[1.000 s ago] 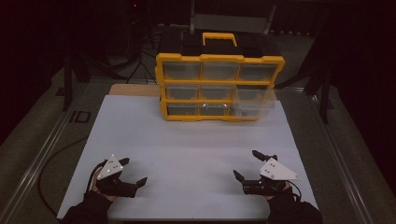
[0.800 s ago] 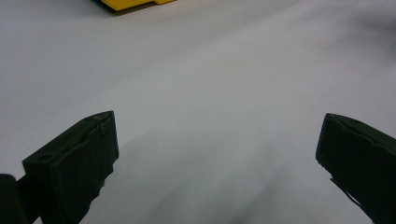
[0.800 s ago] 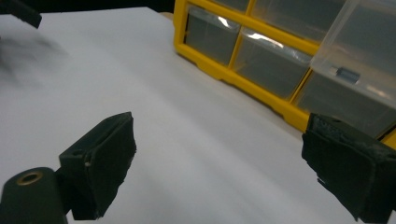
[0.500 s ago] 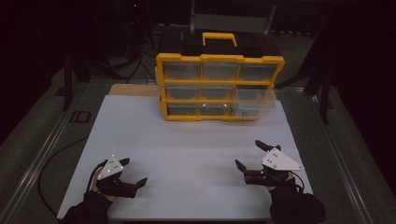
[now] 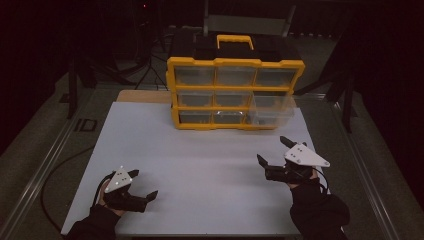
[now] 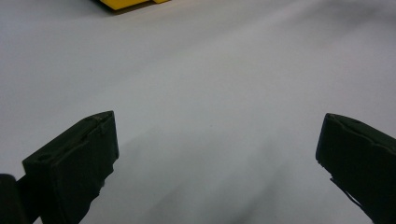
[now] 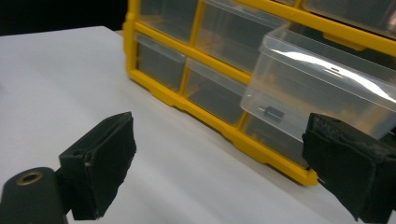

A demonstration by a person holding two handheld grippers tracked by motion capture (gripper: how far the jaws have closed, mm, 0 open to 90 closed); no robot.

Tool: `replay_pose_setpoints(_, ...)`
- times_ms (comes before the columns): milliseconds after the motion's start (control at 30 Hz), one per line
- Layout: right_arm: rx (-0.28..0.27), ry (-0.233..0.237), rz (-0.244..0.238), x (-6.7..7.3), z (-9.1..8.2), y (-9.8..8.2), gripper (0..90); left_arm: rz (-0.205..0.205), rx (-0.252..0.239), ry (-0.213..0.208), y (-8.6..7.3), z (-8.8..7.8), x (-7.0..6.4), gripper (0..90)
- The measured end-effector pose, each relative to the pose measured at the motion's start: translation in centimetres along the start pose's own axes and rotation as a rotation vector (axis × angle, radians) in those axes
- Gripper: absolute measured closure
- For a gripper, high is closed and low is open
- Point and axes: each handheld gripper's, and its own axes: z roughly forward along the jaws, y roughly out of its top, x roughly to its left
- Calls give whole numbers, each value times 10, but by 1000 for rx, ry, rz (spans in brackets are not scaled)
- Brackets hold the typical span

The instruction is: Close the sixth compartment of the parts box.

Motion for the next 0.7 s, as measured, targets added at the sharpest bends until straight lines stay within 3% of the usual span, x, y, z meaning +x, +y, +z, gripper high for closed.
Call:
replay_pose_setpoints(233, 25, -91, 47, -10, 10, -3, 95, -1, -2, -1, 0, 0, 0, 0)
replay_pose_setpoints(267, 28, -123, 56, -13, 13, -5, 95, 0, -2, -1, 0, 0, 0, 0)
replay_pose_setpoints(700, 73, -180, 108, -21, 29, -24, 96, 1, 2, -2, 0, 0, 0, 0)
